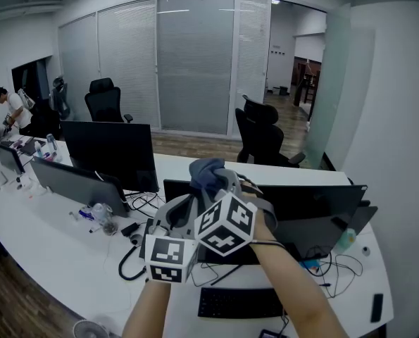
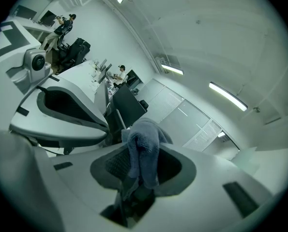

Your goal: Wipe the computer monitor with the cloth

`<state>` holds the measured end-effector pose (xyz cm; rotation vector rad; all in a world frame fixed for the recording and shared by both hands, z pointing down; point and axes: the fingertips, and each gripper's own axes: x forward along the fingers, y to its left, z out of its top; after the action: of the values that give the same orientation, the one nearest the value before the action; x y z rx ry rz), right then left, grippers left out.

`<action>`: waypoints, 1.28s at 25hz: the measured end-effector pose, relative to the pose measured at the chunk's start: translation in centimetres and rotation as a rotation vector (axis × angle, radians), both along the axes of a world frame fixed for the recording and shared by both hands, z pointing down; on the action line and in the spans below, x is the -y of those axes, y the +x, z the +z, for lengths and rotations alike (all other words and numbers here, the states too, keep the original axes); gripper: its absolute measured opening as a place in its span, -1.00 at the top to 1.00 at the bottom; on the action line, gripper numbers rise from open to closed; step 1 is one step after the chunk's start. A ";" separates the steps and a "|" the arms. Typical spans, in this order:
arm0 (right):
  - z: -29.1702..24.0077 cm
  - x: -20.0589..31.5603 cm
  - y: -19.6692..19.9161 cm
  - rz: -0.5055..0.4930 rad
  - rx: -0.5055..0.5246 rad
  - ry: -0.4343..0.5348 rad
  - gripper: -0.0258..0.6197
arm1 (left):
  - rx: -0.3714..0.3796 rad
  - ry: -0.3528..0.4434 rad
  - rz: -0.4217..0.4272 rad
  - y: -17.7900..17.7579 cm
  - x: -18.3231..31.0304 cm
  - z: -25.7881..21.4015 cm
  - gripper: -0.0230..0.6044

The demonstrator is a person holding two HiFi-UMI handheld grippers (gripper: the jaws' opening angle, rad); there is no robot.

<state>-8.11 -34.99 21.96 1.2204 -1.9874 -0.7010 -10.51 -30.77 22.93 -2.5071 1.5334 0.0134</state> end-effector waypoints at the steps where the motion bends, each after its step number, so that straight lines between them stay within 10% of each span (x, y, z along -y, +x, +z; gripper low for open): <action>1: 0.0 0.0 0.2 -0.003 0.000 -0.002 0.52 | 0.001 0.000 -0.003 0.2 -0.1 0.0 0.90; 32: -0.4 -0.7 8.2 -0.020 0.050 -0.021 0.51 | -0.006 -0.014 -0.012 7.7 -0.9 0.3 0.90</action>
<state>0.08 -34.29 21.60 1.2186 -2.0457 -0.6637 -2.86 -29.82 23.23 -2.5105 1.5557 0.0087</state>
